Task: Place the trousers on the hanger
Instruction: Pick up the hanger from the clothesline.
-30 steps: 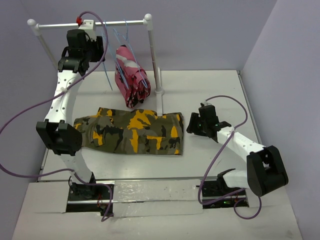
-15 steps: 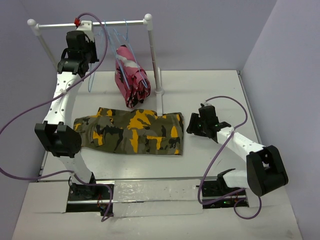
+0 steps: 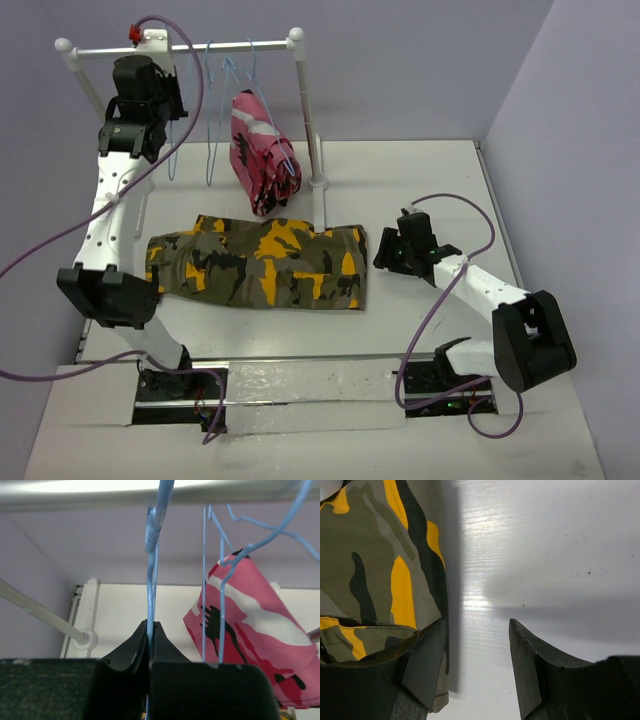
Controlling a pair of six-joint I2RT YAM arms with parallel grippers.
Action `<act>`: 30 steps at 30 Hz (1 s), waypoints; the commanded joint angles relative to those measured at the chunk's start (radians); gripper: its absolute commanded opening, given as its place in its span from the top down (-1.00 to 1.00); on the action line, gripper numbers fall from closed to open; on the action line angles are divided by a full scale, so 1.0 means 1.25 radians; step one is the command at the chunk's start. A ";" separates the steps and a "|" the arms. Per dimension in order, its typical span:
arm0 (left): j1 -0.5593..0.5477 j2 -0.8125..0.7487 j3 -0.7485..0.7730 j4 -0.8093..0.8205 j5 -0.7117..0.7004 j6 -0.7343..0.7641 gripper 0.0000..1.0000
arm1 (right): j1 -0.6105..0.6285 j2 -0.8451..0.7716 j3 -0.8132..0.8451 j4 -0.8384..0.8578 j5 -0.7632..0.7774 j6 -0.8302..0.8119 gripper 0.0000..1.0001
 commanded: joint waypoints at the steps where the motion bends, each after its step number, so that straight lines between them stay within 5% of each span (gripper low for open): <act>1: -0.002 -0.102 0.001 0.047 -0.007 -0.005 1.00 | 0.004 -0.031 0.006 0.010 0.009 -0.002 -0.20; 10: 0.001 -0.239 -0.202 0.083 0.002 0.004 1.00 | 0.004 -0.092 0.001 -0.007 0.007 -0.005 -0.20; 30: 0.001 -0.524 -0.331 -0.108 0.046 -0.052 1.00 | 0.010 -0.261 0.080 -0.106 -0.006 -0.028 -0.20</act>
